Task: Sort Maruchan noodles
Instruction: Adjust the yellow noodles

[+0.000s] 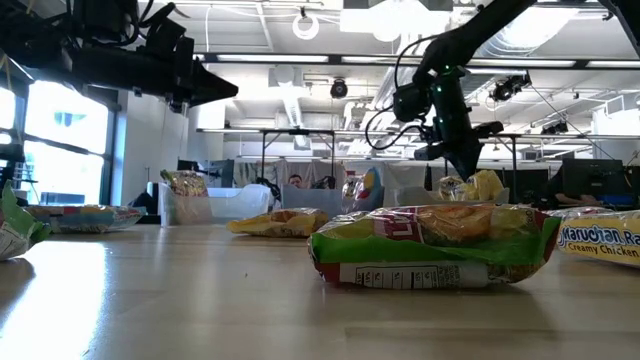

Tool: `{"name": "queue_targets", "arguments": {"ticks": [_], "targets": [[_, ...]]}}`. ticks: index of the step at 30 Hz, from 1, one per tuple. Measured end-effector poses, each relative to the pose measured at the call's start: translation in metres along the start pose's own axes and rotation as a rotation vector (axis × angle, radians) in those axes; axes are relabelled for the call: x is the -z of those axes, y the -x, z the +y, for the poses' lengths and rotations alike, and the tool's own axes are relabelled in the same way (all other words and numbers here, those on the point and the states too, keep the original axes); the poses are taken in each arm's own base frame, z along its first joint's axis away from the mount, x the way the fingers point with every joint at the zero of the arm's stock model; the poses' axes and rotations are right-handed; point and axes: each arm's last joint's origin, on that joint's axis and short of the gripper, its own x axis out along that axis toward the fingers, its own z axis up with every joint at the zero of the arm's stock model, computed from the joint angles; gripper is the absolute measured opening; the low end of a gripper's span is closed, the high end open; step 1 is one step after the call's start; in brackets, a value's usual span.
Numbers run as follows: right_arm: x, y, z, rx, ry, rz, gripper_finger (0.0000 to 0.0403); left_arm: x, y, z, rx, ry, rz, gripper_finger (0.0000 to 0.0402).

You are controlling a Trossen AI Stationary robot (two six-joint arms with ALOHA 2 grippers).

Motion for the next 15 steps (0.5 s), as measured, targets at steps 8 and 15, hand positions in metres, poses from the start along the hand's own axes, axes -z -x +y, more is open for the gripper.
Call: {"name": "queue_targets", "arguments": {"ticks": [8,15], "targets": [[-0.002,-0.001,-0.003,0.049,0.005,-0.03,0.0108,0.0,0.0,0.0,0.0,0.0,0.0,0.0046],[-0.001,0.011,-0.012,0.053,0.033,-0.078,0.0137,0.0,0.0,0.0,0.0,0.0,0.0,0.0046]]}}
